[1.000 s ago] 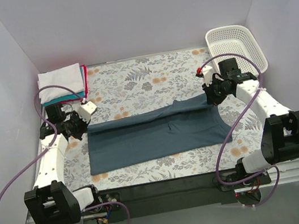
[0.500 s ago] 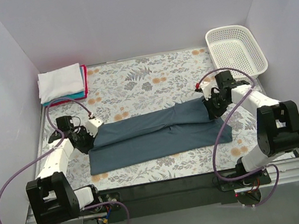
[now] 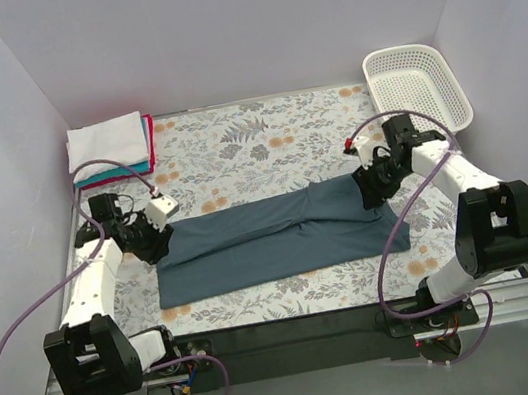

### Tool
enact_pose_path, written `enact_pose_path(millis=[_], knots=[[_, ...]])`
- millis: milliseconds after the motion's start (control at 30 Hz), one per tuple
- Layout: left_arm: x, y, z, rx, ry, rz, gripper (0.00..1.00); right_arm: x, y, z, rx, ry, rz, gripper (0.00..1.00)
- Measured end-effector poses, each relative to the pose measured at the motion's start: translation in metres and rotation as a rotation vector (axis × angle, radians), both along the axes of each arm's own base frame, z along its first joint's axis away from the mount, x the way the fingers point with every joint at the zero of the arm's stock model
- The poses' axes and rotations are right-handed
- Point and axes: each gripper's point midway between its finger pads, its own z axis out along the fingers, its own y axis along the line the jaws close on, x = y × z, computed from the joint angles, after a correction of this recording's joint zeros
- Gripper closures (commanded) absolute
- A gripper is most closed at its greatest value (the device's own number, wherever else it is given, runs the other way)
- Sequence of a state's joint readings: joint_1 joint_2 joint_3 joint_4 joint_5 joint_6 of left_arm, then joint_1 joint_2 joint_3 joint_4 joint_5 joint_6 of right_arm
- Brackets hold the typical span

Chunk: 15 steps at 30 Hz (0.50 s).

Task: Fold and stack the t-shirts
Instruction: Fold the tshirt

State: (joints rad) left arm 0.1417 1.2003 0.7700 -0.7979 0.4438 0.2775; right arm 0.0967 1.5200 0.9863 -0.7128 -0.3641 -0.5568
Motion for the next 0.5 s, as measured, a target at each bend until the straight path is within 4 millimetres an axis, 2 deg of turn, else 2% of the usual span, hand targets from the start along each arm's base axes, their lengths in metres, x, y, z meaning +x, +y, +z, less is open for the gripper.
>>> enact_pose_path(millis=[133,233,333,500], knots=[[0.021,-0.013,0.040,-0.084,-0.070,-0.012,0.57,0.026,0.011,0.043,0.069,-0.100,0.002,0.51],[0.036,-0.029,0.057,-0.171,-0.071,-0.006,0.56,0.037,0.017,0.055,0.103,-0.115,-0.015,0.54],[0.047,-0.050,0.054,-0.250,-0.020,0.002,0.61,0.040,0.019,0.044,0.118,-0.059,-0.044,0.56],[0.052,-0.097,0.026,-0.302,0.111,-0.001,0.67,0.043,0.017,0.014,0.111,0.056,-0.095,0.57]])
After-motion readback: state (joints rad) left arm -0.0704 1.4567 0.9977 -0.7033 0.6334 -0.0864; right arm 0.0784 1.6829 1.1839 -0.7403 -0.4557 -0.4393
